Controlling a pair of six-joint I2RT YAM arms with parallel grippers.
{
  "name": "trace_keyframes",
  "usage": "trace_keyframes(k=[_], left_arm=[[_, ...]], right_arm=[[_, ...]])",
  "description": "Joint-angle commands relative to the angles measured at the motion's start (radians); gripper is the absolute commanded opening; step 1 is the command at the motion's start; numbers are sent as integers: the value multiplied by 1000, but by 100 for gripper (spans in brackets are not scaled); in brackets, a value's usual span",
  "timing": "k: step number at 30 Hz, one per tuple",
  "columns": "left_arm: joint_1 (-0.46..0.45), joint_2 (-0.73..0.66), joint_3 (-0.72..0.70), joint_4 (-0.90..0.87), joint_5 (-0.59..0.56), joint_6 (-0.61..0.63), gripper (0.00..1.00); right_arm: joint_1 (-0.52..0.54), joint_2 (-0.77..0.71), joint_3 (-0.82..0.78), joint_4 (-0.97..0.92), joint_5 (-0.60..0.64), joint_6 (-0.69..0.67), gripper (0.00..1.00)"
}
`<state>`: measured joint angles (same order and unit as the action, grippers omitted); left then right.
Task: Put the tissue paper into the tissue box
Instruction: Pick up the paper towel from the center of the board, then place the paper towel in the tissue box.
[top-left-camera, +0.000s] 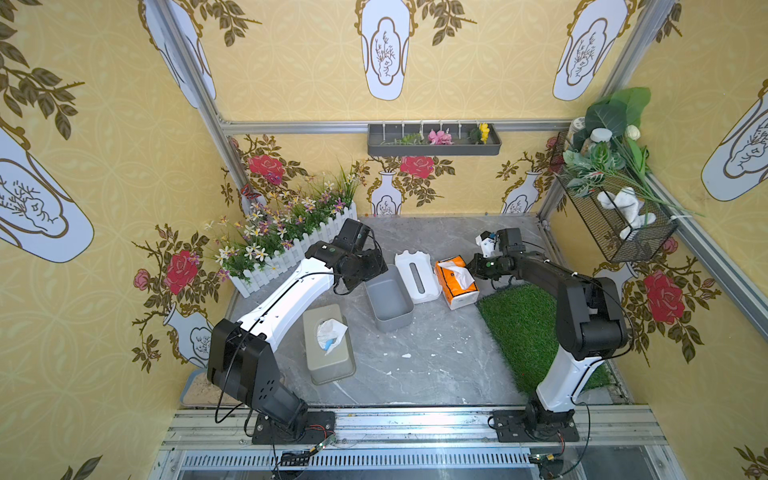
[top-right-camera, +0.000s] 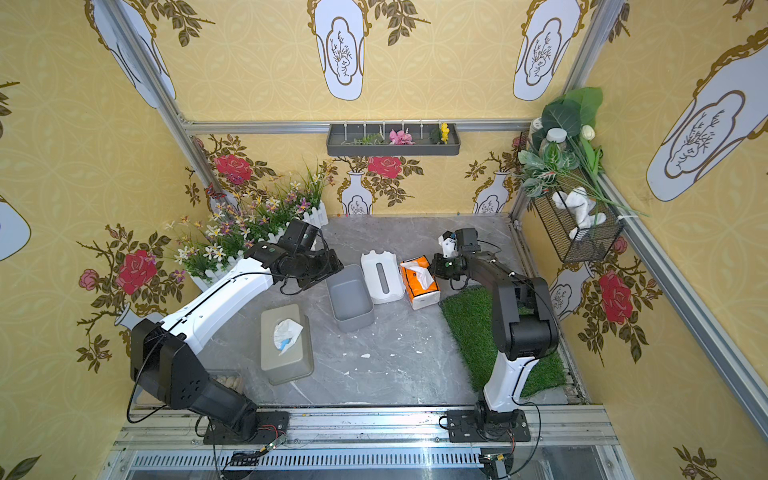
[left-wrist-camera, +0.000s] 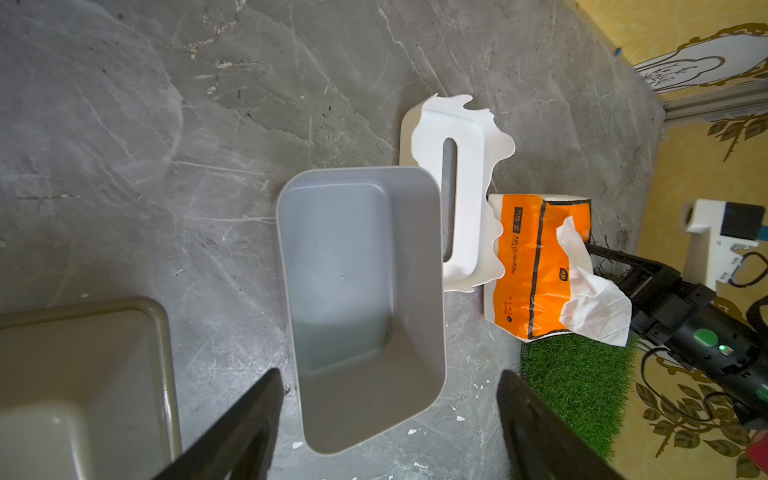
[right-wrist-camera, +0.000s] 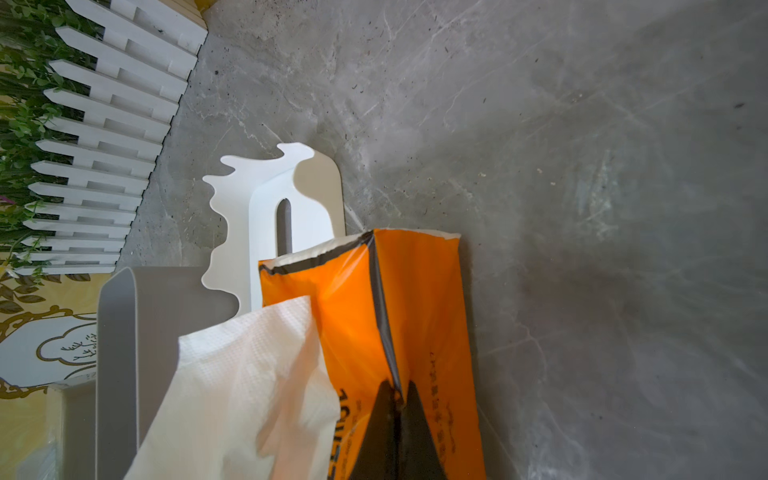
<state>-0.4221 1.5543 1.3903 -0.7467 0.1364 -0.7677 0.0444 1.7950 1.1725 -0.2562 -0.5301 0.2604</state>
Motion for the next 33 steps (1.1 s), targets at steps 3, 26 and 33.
trace_keyframes(k=[3, 26, 33], left_arm=[[20, -37, -27, 10, -30, 19, 83], [123, -210, -222, 93, -32, -9, 83], [127, -261, -269, 93, -31, -12, 83]], right_arm=[[-8, -82, -27, 21, 25, 63, 0], [411, -44, 220, 137, -37, 323, 0], [503, 129, 334, 167, -23, 316, 0]])
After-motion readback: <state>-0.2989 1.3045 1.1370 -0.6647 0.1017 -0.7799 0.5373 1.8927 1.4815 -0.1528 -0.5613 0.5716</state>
